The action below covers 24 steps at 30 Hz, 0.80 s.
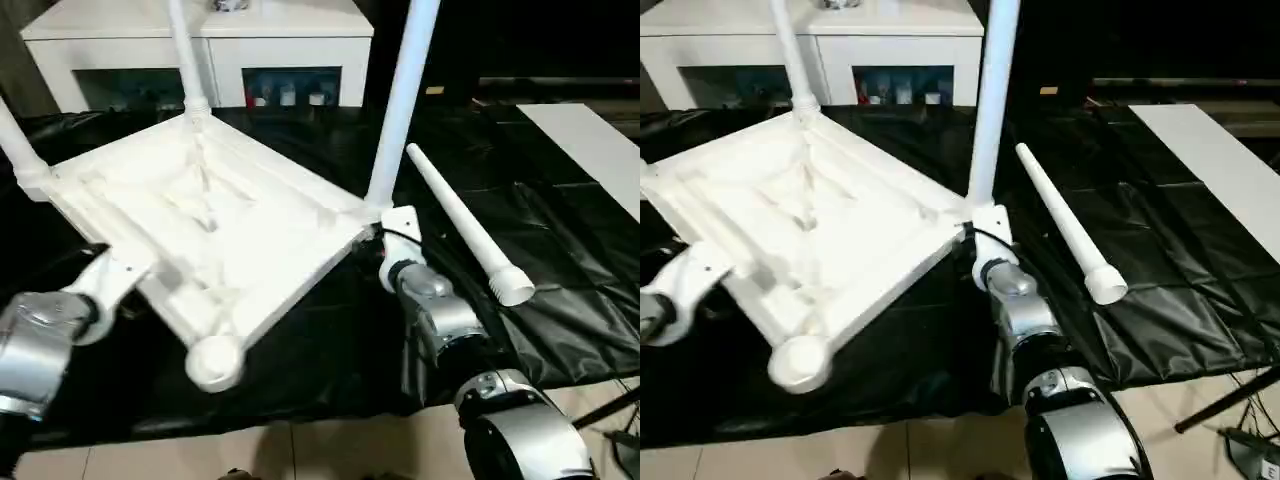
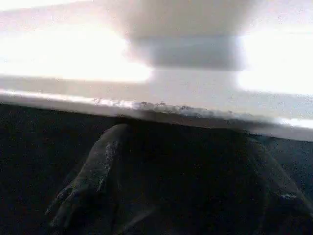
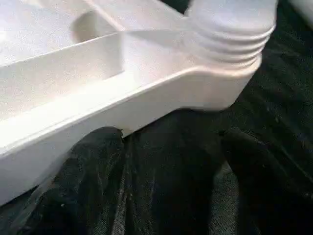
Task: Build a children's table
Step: Rotate table base
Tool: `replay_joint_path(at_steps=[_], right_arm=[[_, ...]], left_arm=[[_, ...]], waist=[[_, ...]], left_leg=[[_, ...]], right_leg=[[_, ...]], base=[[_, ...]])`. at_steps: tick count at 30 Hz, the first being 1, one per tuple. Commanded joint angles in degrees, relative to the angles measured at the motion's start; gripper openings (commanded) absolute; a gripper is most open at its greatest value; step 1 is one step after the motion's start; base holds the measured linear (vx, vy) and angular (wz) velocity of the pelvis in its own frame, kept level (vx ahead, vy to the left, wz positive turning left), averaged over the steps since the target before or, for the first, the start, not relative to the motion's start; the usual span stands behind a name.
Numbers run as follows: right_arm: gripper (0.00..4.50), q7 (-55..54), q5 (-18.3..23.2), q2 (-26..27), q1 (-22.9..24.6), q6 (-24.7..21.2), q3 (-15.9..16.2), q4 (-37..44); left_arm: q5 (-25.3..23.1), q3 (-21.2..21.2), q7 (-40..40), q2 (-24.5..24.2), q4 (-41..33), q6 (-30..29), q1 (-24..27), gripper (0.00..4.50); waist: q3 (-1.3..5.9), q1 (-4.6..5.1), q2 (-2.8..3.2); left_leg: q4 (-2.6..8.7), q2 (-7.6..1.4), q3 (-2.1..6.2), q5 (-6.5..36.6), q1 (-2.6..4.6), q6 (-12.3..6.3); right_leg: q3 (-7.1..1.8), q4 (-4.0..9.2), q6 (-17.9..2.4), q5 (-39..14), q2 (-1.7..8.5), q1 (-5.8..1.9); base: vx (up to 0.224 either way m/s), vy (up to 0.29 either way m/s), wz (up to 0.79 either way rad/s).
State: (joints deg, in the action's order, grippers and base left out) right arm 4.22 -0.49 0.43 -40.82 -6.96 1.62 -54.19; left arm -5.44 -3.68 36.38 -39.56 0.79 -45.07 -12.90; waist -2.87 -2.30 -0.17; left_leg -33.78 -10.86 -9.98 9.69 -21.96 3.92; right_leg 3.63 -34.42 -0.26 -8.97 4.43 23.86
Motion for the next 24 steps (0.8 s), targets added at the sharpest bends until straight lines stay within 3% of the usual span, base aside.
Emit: replay_joint_path(at_steps=[1,3,4,8,9,12,13,14,15,16,17,19,21,22,23,24], right_arm=[[3.89,1.9,-0.1,1.0,-1.6,1.6,0.7,-0.9],[3.89,5.0,0.0,1.8,-1.6,2.9,1.3,-2.0],[3.89,5.8,0.0,1.9,-1.4,3.3,1.6,-1.8],[3.89,9.5,-0.1,2.3,-0.1,4.9,2.9,-0.8],[3.89,9.9,-0.3,2.3,-0.1,5.4,3.1,-1.0],[3.89,9.6,-0.2,1.6,0.8,6.3,3.0,0.6],[3.89,9.0,-0.1,1.1,1.2,6.8,2.7,1.6],[3.89,7.8,-0.3,-0.1,1.6,6.6,2.1,4.0],[3.89,6.9,-0.5,-0.9,1.8,6.3,1.6,5.5],[3.89,6.5,-0.6,-1.3,1.9,6.1,1.4,6.4],[3.89,5.9,-1.2,-3.4,2.2,1.6,0.9,10.5],[3.89,5.8,-2.0,-5.1,2.2,-1.9,0.9,13.3],[3.89,10.6,0.1,-8.0,2.0,-9.0,-0.3,17.1],[4.05,10.9,0.3,-8.2,2.0,-9.4,-0.4,17.3],[4.16,10.9,-0.1,-10.3,0.9,-12.9,-1.0,17.3],[4.22,10.6,-0.6,-12.0,0.2,-15.5,-1.2,17.3]], left_arm=[[3.1,-1.8,1.5,2.0,-3.1,-0.4,-0.4,3.45],[4.5,-2.9,1.6,5.2,-5.9,-1.9,-1.4,3.49],[4.5,-3.2,1.2,6.0,-6.1,-1.7,-1.6,3.72],[3.3,-4.1,-3.6,11.7,-4.8,0.2,-3.7,3.89],[3.1,-4.1,-4.2,12.4,-4.5,0.4,-3.9,4.01],[1.7,-4.9,-7.6,15.8,-1.7,2.6,-5.2,4.23],[1.3,-5.3,-9.0,17.3,-0.2,3.7,-5.9,4.34],[0.5,-5.8,-10.8,19.0,1.9,5.6,-6.6,4.34],[0.1,-6.1,-11.8,19.9,3.2,6.8,-7.1,4.43],[-0.2,-6.2,-12.4,20.3,3.9,7.5,-7.3,4.43],[-0.5,-6.2,-13.2,20.9,4.6,9.4,-7.8,4.43],[-0.2,-6.1,-13.1,21.2,4.4,10.0,-7.9,4.43],[1.4,-6.4,-10.0,20.5,1.8,10.5,-7.2,4.43],[1.6,-6.4,-9.7,20.5,1.6,10.6,-7.2,4.48],[3.3,-6.7,-6.4,19.1,-1.0,9.7,-6.1,4.50],[4.5,-6.9,-3.6,18.0,-2.9,9.3,-5.2,4.50]], waist=[[3.30,0.19,1.08],[3.28,0.34,1.06],[3.31,0.33,1.02],[3.40,0.33,1.07],[3.42,0.42,0.86],[3.52,0.45,0.83],[3.44,0.63,0.39],[3.59,0.39,0.70],[3.68,0.11,0.61],[3.63,0.06,0.57],[3.71,0.00,0.95],[3.81,-0.02,0.55],[3.87,-0.08,0.33],[3.86,-0.20,1.55],[3.84,0.11,1.01],[3.97,0.07,0.74]], left_leg=[[4.56,-1.80,0.68,21.9,1.70,2.75],[4.66,-1.81,0.83,22.7,1.45,2.72],[4.62,-1.82,0.84,22.7,1.47,2.66],[4.37,-1.71,0.68,21.7,1.33,1.68],[4.42,-1.68,0.75,21.4,1.05,1.49],[4.33,-1.71,0.81,20.9,1.10,1.30],[4.36,-1.61,0.69,20.1,0.78,1.04],[4.24,-1.68,0.65,19.8,1.11,1.02],[4.03,-1.70,0.41,19.2,1.50,0.78],[4.17,-1.66,0.48,18.8,1.26,0.59],[4.31,-1.73,0.66,18.3,0.97,0.77],[4.20,-1.72,0.62,16.8,1.03,0.79],[4.08,-1.55,0.54,16.2,0.84,0.39],[4.04,-1.54,0.64,16.3,1.00,0.48],[3.95,-1.55,0.44,16.7,0.94,0.34],[3.95,-1.50,0.59,15.2,0.70,0.34]], right_leg=[[-2.50,4.01,-10.3,-18.7,3.07,-1.74],[-2.40,4.08,-9.8,-19.2,3.04,-1.97],[-2.39,4.11,-9.8,-19.2,3.04,-1.98],[-2.43,4.30,-10.0,-19.0,3.09,-2.03],[-2.34,4.33,-9.9,-19.4,3.15,-2.25],[-2.22,4.34,-9.7,-19.6,3.08,-2.19],[-2.22,4.40,-9.4,-19.2,2.92,-2.39],[-2.26,4.45,-9.3,-19.0,2.93,-2.24],[-2.35,4.50,-9.1,-17.9,2.77,-1.89],[-2.33,4.52,-9.1,-17.8,2.76,-2.05],[-2.23,4.26,-8.9,-17.5,2.83,-2.38],[-2.23,4.02,-8.7,-15.0,2.54,-2.52],[-2.20,3.90,-8.7,-14.2,2.53,-2.87],[-2.27,3.81,-8.9,-14.0,2.61,-2.78],[-2.25,4.12,-9.2,-14.0,2.58,-2.57],[-2.14,3.81,-10.1,-13.2,2.72,-3.08]], base=[[0.000,0.000,0.00],[0.000,0.000,0.00],[0.000,0.000,0.00],[0.000,0.000,0.00],[0.000,0.000,0.00],[0.000,0.000,0.00],[0.000,0.000,0.00],[0.000,0.000,0.00],[0.000,0.000,0.00],[0.000,0.000,0.00],[0.000,0.000,0.00],[0.000,0.000,0.00],[0.000,0.000,0.00],[0.000,0.000,0.00],[0.000,0.000,0.00],[0.000,0.000,0.00]])
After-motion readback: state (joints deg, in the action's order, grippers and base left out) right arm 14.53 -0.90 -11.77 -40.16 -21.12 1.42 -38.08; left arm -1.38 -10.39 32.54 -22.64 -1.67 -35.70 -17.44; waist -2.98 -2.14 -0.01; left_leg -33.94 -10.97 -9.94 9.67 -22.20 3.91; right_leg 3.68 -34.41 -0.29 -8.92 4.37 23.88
